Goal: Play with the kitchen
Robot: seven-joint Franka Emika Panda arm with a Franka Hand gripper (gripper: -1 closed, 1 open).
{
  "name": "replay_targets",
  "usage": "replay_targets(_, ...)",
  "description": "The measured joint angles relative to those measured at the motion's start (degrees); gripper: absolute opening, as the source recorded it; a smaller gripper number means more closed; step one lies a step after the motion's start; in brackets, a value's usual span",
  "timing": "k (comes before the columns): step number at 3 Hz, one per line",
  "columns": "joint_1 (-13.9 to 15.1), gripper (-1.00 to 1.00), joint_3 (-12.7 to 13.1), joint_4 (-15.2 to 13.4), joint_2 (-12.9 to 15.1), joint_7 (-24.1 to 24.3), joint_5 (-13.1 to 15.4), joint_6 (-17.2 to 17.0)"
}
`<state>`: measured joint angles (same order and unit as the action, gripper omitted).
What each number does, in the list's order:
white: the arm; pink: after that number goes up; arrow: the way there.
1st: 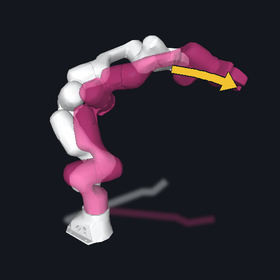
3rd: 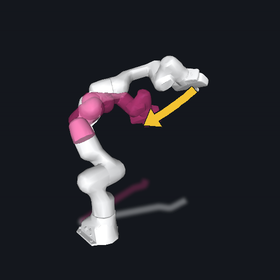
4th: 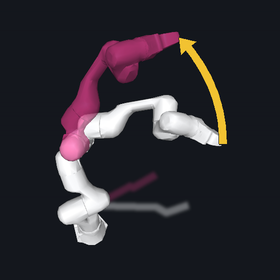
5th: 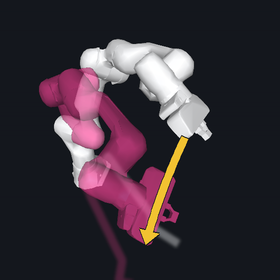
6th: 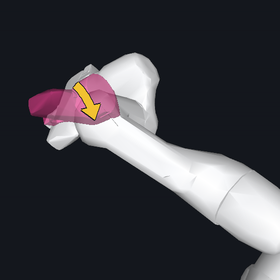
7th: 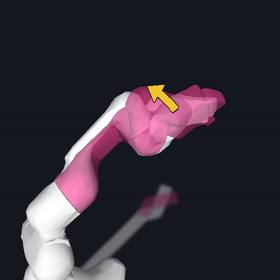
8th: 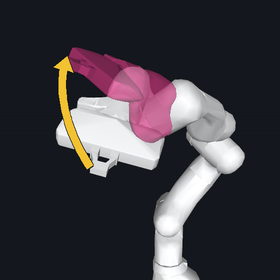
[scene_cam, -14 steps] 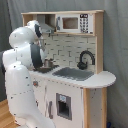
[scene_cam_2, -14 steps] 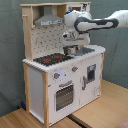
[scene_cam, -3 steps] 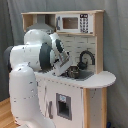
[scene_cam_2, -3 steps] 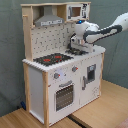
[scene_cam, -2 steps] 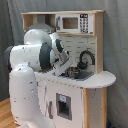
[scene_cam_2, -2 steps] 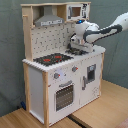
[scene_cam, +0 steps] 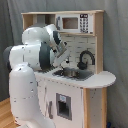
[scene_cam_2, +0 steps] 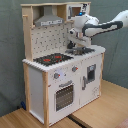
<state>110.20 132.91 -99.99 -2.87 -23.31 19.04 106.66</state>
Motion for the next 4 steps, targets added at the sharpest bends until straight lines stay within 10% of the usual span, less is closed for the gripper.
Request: replay_targets(4,-0.22,1.0,14.52,1.9,4.7,15.21,0.5,-6.82)
